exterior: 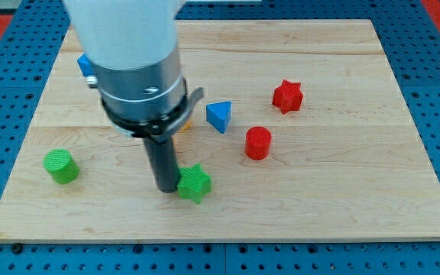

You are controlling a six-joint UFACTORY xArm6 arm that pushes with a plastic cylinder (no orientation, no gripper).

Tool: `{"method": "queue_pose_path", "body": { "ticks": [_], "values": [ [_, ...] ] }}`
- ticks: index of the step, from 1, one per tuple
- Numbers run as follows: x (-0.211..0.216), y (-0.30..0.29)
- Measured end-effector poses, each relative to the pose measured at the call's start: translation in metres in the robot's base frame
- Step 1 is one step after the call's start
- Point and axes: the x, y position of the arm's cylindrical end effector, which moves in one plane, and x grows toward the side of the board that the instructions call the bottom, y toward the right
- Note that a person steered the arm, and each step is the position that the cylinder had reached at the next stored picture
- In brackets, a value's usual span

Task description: Nudge the green star down a bit

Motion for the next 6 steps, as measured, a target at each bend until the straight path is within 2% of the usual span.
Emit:
{"method": "queue_pose_path", "body": {
  "ticks": [1,2,3,4,6],
  "values": [
    [0.000,0.023],
    [0.000,0.019],
    [-0.022,0.003],
    [-0.046,0.012],
    [-0.045,0.048]
  ]
}}
